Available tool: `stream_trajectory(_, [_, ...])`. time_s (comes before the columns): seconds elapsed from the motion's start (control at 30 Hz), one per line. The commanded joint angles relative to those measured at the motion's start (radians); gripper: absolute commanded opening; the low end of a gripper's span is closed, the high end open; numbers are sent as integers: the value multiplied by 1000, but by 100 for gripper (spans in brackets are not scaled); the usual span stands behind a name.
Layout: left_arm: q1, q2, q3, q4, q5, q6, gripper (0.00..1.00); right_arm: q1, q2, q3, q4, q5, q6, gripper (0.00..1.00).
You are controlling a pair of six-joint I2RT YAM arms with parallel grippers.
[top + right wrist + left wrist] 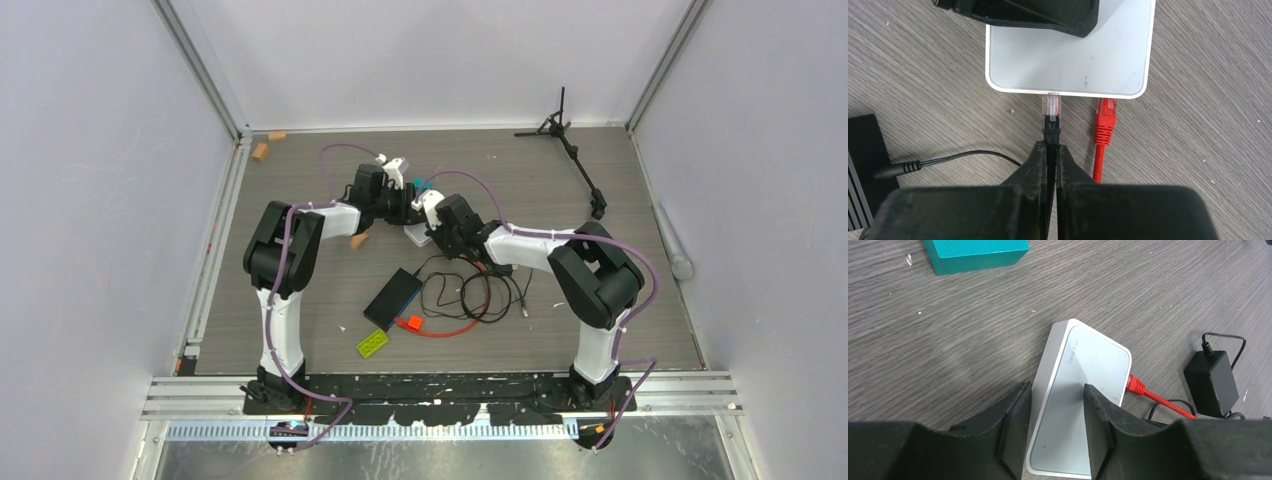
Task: Insert the plug into the switch port
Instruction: Insert the connector into the switch port.
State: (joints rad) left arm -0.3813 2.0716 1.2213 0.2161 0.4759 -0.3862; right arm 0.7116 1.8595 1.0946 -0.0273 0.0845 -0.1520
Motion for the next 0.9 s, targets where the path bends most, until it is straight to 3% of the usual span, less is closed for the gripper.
stream_trajectory(0.0, [-1, 2, -7, -112, -32, 21, 43, 19, -52, -15, 48, 17, 10, 0])
stream_trajectory(0.4, [-1, 7, 0, -121, -38, 20, 42, 42, -94, -53, 34, 61, 6, 1])
stream_trajectory(0.87, [-1, 8, 3, -127, -38, 21, 42, 39, 2, 46, 9, 65, -28, 1])
